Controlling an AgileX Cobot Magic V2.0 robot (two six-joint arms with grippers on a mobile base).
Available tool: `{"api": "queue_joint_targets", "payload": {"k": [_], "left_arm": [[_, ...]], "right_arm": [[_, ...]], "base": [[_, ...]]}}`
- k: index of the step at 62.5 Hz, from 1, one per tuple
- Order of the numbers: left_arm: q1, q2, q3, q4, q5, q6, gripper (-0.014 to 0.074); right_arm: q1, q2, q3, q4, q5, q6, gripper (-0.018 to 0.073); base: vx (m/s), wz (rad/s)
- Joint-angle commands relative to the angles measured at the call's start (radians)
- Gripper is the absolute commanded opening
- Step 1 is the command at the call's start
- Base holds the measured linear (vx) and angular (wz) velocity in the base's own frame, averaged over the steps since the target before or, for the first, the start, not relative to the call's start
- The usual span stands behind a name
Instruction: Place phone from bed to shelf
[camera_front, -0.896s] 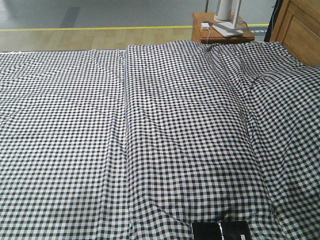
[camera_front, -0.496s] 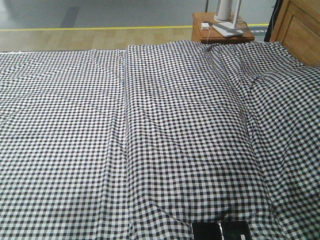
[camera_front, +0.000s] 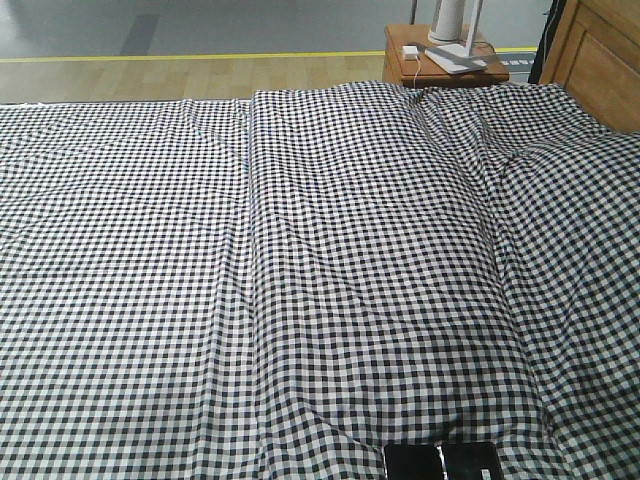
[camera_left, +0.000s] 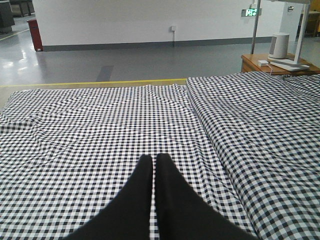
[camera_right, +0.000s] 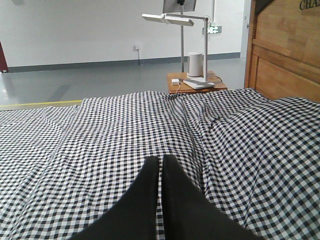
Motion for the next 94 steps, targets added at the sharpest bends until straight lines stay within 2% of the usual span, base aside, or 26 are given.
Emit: {"api": "queue_joint_targets", "payload": {"k": [1, 30, 36, 47, 54, 65, 75, 86, 94], "left_arm": [[-0.003, -0.007, 0.007, -0.009, -0.074, 0.0, 0.0001], [-0.003, -0.007, 0.007, -0.009, -0.074, 0.0, 0.0001], [-0.003, -0.007, 0.007, -0.009, -0.074, 0.0, 0.0001], [-0.003, -0.007, 0.007, -0.009, -0.074, 0.0, 0.0001], [-0.003, -0.007, 0.007, -0.009, -0.074, 0.0, 0.0001], [-0.003, -0.007, 0.007, -0.009, -0.074, 0.0, 0.0001], [-0.003, -0.007, 0.007, -0.009, -0.074, 0.0, 0.0001], [-0.003, -0.007, 0.007, -0.009, -0.074, 0.0, 0.0001], [-0.003, -0.007, 0.007, -0.009, -0.074, 0.0, 0.0001]], "right_arm": [[-0.007, -0.01, 0.009, -0.012, -0.075, -0.001, -0.0005], [-0.007, -0.011, 0.009, -0.012, -0.089, -0.009, -0.0005], [-0.007, -0.011, 0.007, -0.012, -0.168, -0.009, -0.0005], [-0.007, -0.011, 0.002, -0.012, -0.456, -0.009, -0.0005], [-0.007, -0.011, -0.065, -0.011, -0.522, -0.009, -0.0005], [-0.007, 0.032, -0.283, -0.011, -0.409, -0.009, -0.0005], [-0.007, 0.176, -0.521, -0.011, -0.258, -0.026, -0.0005], [-0.007, 0.404, -0.767, -0.011, -0.019, -0.024, -0.0004], [-0.007, 0.56, -0.882, -0.011, 0.159, -0.02, -0.0001]], "base": [[0.0, 0.0], [0.0, 0.0], [0.0, 0.0], [0.0, 0.0], [0.0, 0.0], [0.0, 0.0], [0.0, 0.0], [0.0, 0.0], [0.0, 0.0]]}}
